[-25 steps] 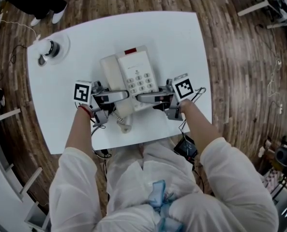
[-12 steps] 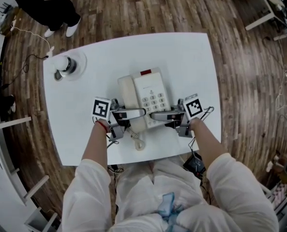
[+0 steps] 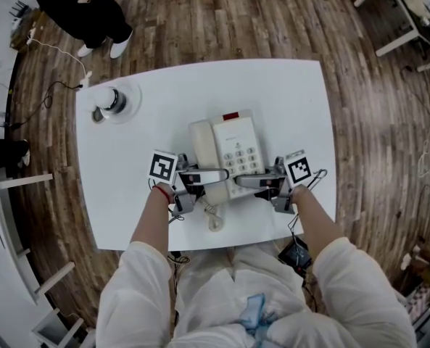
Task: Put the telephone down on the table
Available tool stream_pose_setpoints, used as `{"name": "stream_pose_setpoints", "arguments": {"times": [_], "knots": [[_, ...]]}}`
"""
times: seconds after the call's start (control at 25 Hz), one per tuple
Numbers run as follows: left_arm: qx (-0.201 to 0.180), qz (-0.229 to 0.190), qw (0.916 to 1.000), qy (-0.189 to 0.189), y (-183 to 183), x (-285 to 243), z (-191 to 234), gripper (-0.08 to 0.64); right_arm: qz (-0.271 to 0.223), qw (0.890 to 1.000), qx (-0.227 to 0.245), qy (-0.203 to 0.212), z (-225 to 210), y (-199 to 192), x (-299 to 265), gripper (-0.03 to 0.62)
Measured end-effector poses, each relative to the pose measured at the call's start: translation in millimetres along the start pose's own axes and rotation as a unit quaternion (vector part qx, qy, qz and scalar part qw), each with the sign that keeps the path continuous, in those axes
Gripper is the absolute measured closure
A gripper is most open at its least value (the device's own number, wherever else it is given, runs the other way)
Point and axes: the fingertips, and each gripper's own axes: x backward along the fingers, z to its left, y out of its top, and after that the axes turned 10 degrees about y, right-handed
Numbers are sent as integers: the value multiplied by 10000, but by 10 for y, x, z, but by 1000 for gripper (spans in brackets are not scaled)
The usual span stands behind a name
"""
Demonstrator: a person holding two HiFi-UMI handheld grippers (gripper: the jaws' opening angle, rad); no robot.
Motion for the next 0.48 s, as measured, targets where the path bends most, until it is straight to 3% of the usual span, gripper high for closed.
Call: {"name": "stream_pose_setpoints", "arguments": {"times": [0.48], "knots": [[78, -154, 9990, 408, 6, 122, 84, 72, 3, 10000, -32, -7, -82, 37, 67, 416]]}}
